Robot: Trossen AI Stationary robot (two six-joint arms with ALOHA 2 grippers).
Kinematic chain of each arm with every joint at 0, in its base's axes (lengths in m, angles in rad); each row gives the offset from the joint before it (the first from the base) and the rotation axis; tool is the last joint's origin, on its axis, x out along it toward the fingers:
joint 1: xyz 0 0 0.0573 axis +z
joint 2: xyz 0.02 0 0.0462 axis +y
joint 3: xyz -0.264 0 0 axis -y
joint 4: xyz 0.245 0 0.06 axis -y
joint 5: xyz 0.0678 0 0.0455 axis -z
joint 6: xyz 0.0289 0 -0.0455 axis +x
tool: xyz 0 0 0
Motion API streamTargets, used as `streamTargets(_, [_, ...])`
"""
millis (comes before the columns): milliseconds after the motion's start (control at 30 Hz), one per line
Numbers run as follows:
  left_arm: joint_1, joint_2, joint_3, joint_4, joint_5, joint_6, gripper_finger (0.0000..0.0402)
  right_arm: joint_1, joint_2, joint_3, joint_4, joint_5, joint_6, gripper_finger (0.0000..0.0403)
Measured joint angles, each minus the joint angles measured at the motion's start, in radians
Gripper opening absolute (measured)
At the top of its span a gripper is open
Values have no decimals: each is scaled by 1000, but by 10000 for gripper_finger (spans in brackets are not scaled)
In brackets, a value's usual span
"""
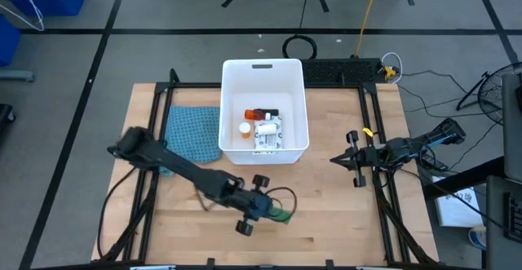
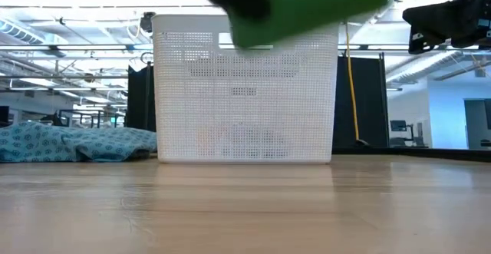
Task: Pick & place medical supplies in basket/bin
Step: Put the rolled green bandage into the white container
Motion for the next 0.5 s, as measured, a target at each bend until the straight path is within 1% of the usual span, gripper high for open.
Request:
streamTargets(100, [-23,-98,0,-50,-95,36,103,0,1,0,-8,0,0,0])
streamTargets(167, [-43,-169,-14,-68,-161,49,100,0,4,0,-8,0,0,0])
streamTargets(267, [-62,-300,-82,-50,-214,65,84,0,5,0,-16,0,0,0])
streamTargets(333, [-73,-403,-166,-4,-261,55,73,0,5,0,-17,0,0,0])
streamTargets(400, [-84,-519,-279,74,-305,40,65,0,5,0,-17,-1,0,0])
streamTargets(500, [-110,-703,-497,284,-371,19,66,0,5,0,-18,-1,0,0])
